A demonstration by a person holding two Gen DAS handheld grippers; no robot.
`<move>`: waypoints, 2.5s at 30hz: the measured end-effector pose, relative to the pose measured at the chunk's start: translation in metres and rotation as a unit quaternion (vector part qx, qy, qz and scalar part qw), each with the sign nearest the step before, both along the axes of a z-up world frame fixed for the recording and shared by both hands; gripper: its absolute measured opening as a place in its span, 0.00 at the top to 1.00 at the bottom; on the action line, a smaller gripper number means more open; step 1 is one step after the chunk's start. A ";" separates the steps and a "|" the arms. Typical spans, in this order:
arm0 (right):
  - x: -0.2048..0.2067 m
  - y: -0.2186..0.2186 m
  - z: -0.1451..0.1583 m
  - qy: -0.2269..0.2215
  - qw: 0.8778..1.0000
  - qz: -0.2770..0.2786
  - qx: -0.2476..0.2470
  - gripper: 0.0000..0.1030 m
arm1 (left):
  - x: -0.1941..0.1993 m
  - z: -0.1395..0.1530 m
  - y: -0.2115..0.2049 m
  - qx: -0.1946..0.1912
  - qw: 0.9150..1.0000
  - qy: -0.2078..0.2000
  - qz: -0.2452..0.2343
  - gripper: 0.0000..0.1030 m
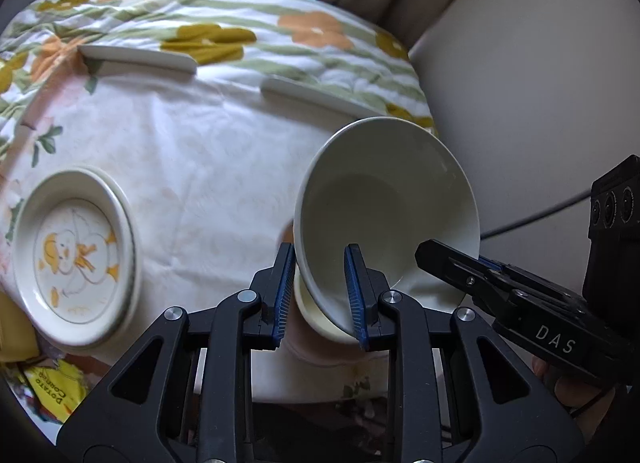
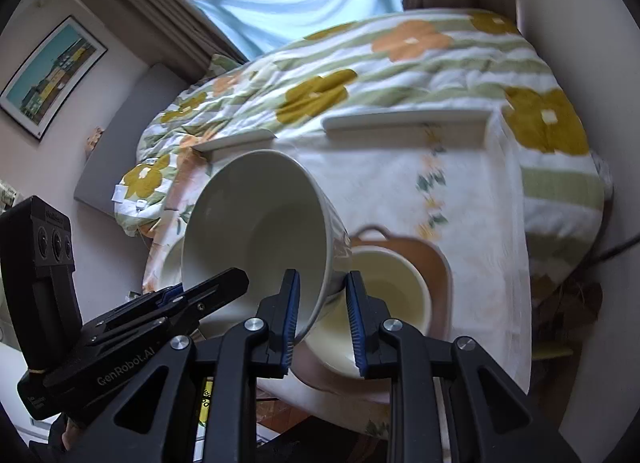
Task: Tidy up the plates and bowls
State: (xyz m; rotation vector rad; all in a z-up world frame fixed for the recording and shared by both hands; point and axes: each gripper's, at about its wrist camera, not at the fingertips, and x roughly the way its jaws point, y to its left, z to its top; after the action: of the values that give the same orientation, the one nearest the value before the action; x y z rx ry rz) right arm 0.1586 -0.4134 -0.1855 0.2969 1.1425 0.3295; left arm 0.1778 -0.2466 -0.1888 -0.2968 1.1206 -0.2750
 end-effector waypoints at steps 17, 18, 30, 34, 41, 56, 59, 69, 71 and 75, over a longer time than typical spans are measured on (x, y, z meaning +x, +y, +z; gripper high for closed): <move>-0.019 -0.019 -0.062 0.058 0.997 -0.029 -0.042 0.79 | 0.012 -0.059 -0.044 0.082 0.992 0.064 -0.073 0.78; -0.020 -0.019 -0.062 0.056 0.997 -0.027 -0.046 0.79 | 0.012 -0.060 -0.046 0.087 0.991 0.064 -0.076 0.78; -0.026 -0.016 -0.063 0.042 0.997 -0.013 -0.065 0.79 | 0.007 -0.061 -0.061 0.157 0.983 0.036 -0.093 0.77; -0.027 -0.019 -0.062 0.042 0.998 -0.018 -0.051 0.79 | 0.006 -0.062 -0.060 0.137 0.986 0.039 -0.092 0.62; -0.029 -0.034 -0.060 0.043 0.998 -0.040 -0.011 0.79 | 0.005 -0.061 -0.063 0.123 0.988 0.034 -0.089 0.49; -0.031 -0.049 -0.008 -0.005 1.000 -0.010 -0.015 0.74 | -0.002 0.017 -0.023 0.119 0.989 -0.059 -0.062 0.13; -0.036 -0.047 -0.001 -0.007 0.999 0.000 -0.051 0.17 | -0.006 0.031 -0.010 0.133 0.986 -0.078 -0.065 0.02; -0.049 -0.040 -0.030 0.069 0.985 0.026 -0.153 0.10 | -0.015 -0.033 0.000 0.176 0.971 0.016 -0.160 0.02; -0.046 -0.038 -0.044 0.089 0.983 0.036 -0.155 0.10 | -0.012 -0.047 -0.003 0.161 0.971 0.036 -0.171 0.02; -0.039 -0.034 -0.063 0.116 0.976 0.051 -0.175 0.10 | -0.006 -0.068 -0.008 0.160 0.967 0.075 -0.186 0.02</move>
State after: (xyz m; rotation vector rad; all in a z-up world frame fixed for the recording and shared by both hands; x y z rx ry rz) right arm 0.1201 -0.4476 -0.2489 -0.0362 1.4240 0.1814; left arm 0.1713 -0.2551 -0.2571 0.1863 1.3484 -0.4009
